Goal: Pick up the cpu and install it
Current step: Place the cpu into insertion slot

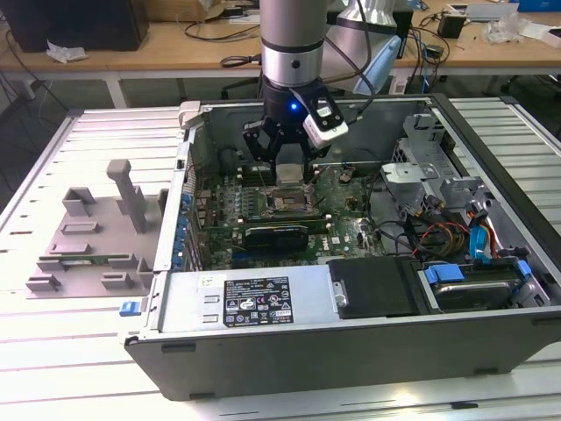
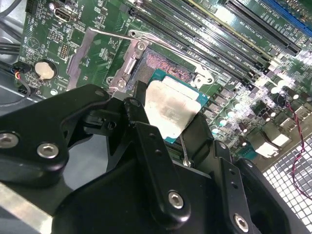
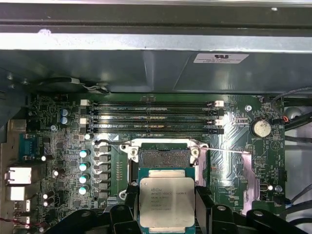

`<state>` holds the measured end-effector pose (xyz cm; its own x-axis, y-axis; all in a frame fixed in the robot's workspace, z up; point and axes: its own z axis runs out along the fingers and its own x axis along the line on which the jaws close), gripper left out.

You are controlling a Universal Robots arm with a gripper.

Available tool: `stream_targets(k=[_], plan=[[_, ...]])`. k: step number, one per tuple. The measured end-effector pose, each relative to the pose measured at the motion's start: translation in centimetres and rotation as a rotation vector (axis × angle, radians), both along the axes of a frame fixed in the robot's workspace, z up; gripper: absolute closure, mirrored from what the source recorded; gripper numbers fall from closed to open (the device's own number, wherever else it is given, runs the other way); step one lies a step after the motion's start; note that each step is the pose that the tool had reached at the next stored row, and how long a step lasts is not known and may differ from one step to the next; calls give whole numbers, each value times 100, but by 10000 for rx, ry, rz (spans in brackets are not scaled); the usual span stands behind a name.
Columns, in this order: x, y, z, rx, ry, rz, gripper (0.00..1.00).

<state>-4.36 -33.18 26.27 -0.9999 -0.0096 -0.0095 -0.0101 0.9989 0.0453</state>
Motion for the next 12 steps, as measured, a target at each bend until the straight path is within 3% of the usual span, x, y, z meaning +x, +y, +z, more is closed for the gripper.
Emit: stream_targets(k=[8,12], plan=[[0,0,-2,0,-1,-6,45],[0,0,-3,0,0,-714,45]])
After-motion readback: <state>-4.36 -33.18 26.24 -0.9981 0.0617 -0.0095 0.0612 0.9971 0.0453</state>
